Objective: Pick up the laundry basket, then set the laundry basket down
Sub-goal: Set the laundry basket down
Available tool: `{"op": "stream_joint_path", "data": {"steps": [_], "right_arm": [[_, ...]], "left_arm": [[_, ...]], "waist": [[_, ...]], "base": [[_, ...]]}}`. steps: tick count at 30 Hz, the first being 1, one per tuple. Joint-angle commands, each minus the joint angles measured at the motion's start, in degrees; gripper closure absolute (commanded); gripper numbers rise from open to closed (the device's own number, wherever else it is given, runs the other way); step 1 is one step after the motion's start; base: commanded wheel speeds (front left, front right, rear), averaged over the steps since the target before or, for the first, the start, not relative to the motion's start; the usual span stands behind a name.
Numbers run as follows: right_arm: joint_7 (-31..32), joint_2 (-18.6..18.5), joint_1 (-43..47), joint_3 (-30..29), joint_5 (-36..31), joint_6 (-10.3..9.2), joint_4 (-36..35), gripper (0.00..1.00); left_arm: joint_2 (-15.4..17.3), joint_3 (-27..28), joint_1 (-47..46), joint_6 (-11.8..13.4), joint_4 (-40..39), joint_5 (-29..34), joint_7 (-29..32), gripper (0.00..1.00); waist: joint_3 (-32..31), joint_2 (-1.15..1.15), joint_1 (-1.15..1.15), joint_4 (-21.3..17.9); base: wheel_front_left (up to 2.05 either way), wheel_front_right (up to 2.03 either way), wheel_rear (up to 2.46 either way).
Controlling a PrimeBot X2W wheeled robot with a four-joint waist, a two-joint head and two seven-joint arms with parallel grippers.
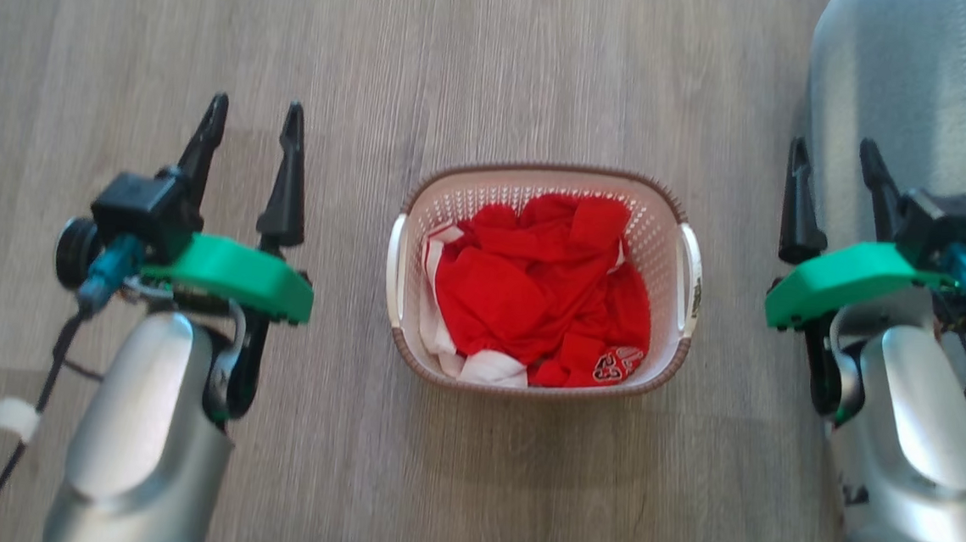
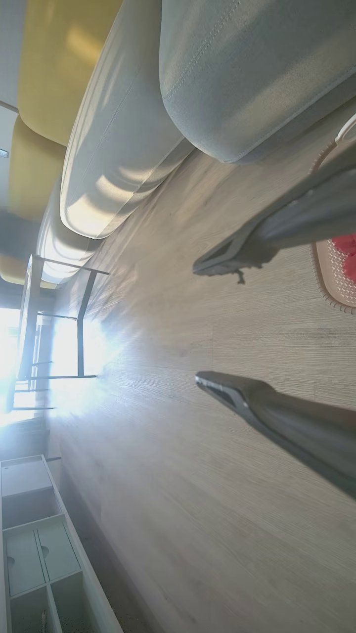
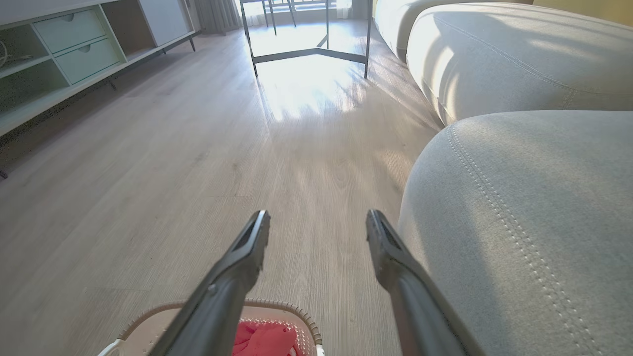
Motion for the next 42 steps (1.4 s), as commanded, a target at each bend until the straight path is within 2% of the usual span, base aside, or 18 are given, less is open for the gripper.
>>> {"op": "stream_joint_path", "data": {"steps": [1,6,16,30,42], "right_arm": [[-0.70,0.83,1.18,0.98,0.36,-0.34,-2.53,0.00],[-0.70,0.83,4.72,1.61,0.74,-0.34,-4.96,0.00],[-0.70,0.83,11.73,1.91,0.49,-0.34,-7.64,0.00],[-0.11,0.83,19.49,2.22,1.40,-0.34,-13.84,0.00],[1.81,0.83,24.91,1.38,2.03,-0.34,-18.34,0.00]], "left_arm": [[0.83,2.62,0.74,-0.19,-2.86,0.76,-0.29,0.00],[0.98,3.47,5.82,-0.15,-6.08,2.05,-0.29,0.00],[1.64,3.62,14.95,1.46,-11.52,2.48,0.82,0.00],[2.37,3.35,23.02,3.89,-20.65,1.54,6.40,0.00],[2.52,2.41,28.20,5.26,-24.21,1.29,8.84,0.00]], "waist": [[-1.56,-0.01,0.00,-0.08],[-4.68,-0.01,0.00,-0.74],[-10.48,-0.01,0.00,-0.87],[-15.83,-0.01,0.00,-0.91],[-18.64,-0.01,0.00,-1.24]], "base": [[0.00,0.00,0.00],[0.00,0.00,0.00],[0.00,0.00,0.00],[0.00,0.00,0.00],[0.00,0.00,0.00]]}}
